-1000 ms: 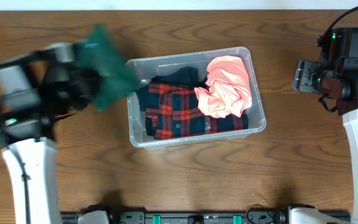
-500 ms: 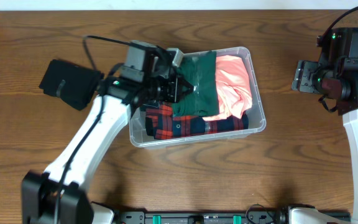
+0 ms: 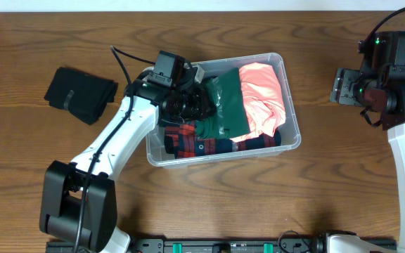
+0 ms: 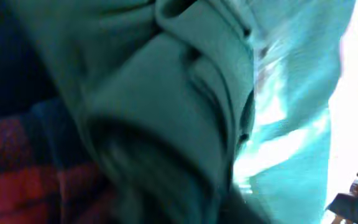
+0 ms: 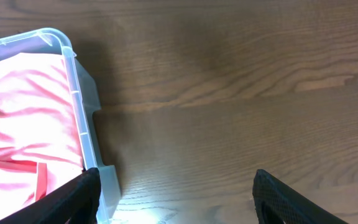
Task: Pack container
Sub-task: 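Place the dark green shirt in the bin center and withdraw, then grasp the black folded shirt with the left gripper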
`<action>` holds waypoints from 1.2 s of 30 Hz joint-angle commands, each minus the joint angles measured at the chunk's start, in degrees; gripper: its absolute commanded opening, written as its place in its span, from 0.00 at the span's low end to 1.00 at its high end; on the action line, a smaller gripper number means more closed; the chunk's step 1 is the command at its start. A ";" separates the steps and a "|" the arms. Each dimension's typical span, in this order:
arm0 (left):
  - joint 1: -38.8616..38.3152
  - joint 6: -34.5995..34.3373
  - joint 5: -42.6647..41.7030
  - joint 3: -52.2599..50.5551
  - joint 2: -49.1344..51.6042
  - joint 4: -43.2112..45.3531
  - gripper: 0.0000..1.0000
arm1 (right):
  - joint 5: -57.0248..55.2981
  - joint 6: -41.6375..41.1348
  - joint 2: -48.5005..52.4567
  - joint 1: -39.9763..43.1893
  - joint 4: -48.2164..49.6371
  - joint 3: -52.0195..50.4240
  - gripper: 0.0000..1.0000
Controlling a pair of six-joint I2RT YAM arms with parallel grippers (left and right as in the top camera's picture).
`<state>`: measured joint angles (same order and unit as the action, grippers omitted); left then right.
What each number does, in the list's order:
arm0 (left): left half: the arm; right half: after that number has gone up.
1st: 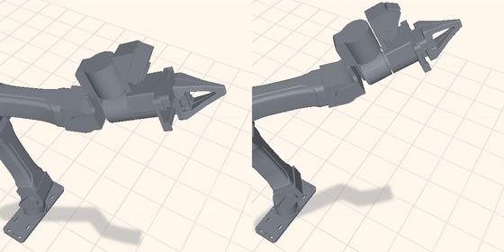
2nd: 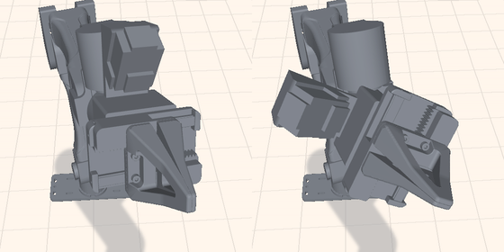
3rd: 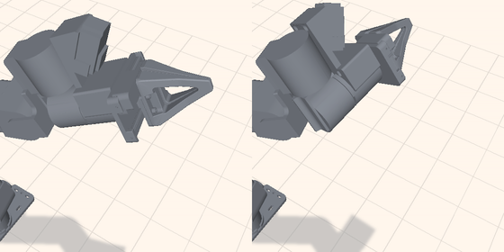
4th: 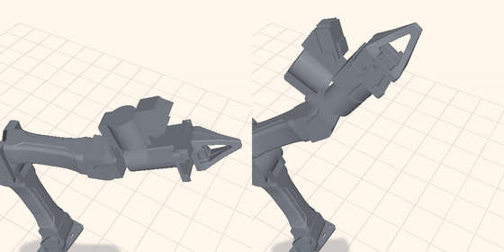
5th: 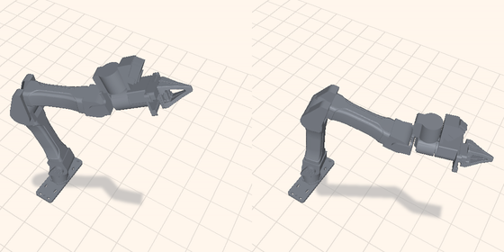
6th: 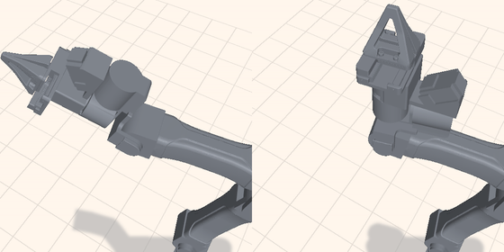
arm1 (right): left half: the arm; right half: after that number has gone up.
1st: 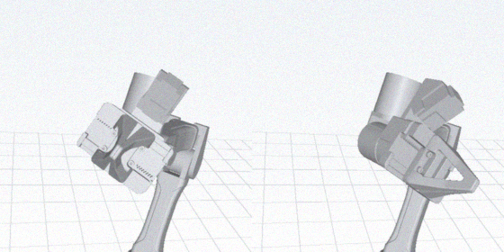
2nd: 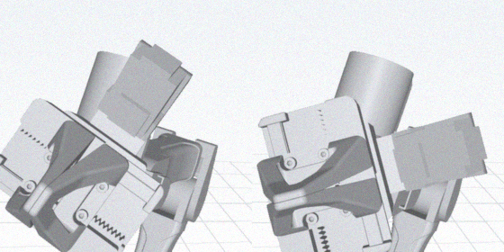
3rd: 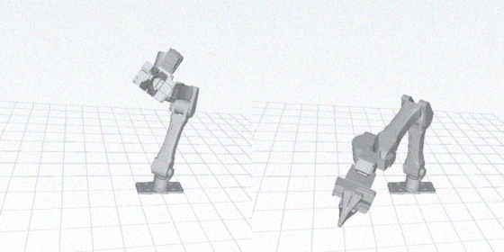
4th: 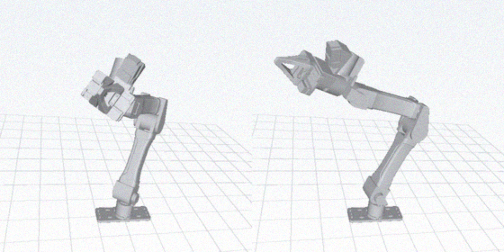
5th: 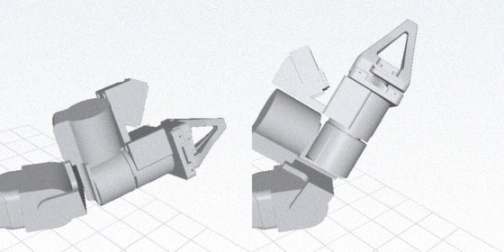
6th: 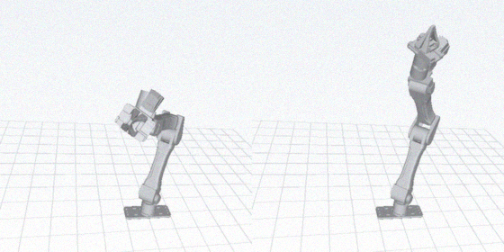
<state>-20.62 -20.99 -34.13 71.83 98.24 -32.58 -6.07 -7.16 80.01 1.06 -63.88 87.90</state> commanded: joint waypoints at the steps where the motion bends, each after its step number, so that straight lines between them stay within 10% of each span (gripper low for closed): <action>1: 1.60 -0.24 6.34 0.33 -1.57 -1.95 0.87 | -0.55 0.37 0.02 0.26 -0.24 -0.07 0.76; 16: 30.36 6.34 28.57 3.45 -26.01 -5.42 0.98 | -0.57 0.42 0.02 0.26 -0.17 -0.07 0.76; 24: 48.50 6.32 20.11 3.08 -10.14 -4.46 0.98 | -0.57 0.42 0.04 0.26 -0.20 -0.07 0.76; 36: 50.40 5.66 9.66 3.08 11.19 8.55 0.98 | -0.57 0.39 0.04 0.26 -0.20 -0.07 0.76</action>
<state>29.85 -15.38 -19.77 75.02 106.50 -26.04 -6.09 -7.16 80.01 1.06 -64.03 87.90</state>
